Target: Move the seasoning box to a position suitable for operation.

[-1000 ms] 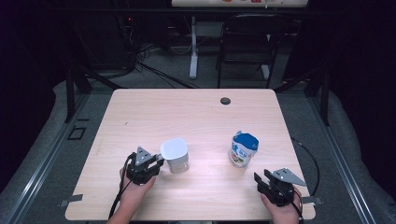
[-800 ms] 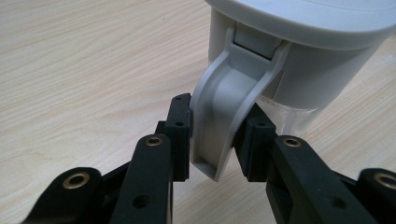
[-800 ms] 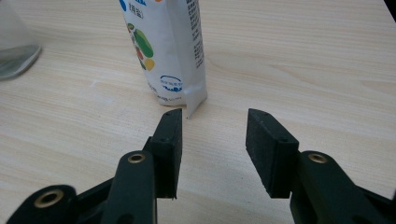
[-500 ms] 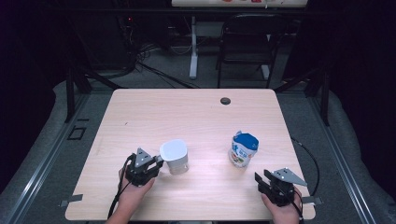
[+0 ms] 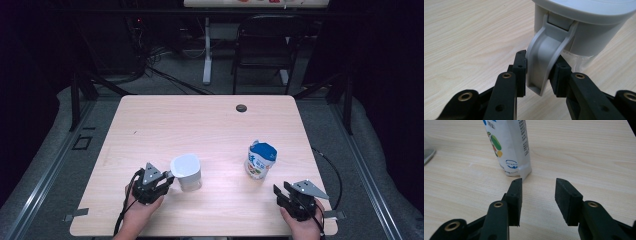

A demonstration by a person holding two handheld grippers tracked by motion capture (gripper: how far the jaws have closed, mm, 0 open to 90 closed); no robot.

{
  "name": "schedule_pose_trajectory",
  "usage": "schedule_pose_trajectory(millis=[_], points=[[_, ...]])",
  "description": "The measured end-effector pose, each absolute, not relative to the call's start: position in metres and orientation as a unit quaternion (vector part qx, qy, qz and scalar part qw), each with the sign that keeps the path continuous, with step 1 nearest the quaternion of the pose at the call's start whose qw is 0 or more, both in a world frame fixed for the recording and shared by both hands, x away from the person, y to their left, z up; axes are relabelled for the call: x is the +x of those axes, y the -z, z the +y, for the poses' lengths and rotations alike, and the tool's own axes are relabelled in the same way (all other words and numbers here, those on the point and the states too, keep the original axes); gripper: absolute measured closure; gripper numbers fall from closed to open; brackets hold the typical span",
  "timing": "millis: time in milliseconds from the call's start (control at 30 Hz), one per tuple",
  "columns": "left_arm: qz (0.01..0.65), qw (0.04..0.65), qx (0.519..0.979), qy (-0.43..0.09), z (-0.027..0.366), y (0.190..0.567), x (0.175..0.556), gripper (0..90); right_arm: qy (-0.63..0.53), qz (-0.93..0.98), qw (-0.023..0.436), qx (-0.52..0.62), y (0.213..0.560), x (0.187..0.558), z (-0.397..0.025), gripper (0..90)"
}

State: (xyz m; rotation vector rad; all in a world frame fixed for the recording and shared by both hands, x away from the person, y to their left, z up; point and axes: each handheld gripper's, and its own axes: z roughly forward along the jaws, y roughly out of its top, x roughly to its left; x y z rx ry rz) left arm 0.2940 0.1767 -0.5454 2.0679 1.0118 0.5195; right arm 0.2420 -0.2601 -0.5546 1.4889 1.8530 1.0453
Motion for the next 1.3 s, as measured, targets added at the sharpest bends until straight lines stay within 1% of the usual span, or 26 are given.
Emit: schedule_pose_trajectory(millis=[700,800,1300], points=[[0.371,0.386,0.822,-0.192,0.179,0.546,0.271,70.1,-0.39,0.697,0.265,0.54,0.556,0.241,-0.256,55.3],[0.366,0.395,0.821,-0.19,0.18,0.547,0.27,70.1,-0.386,0.698,0.267,0.541,0.556,0.241,-0.256,55.1],[0.35,0.397,0.829,-0.182,0.179,0.547,0.265,70.0,-0.397,0.699,0.264,0.533,0.555,0.24,-0.255,54.1]])
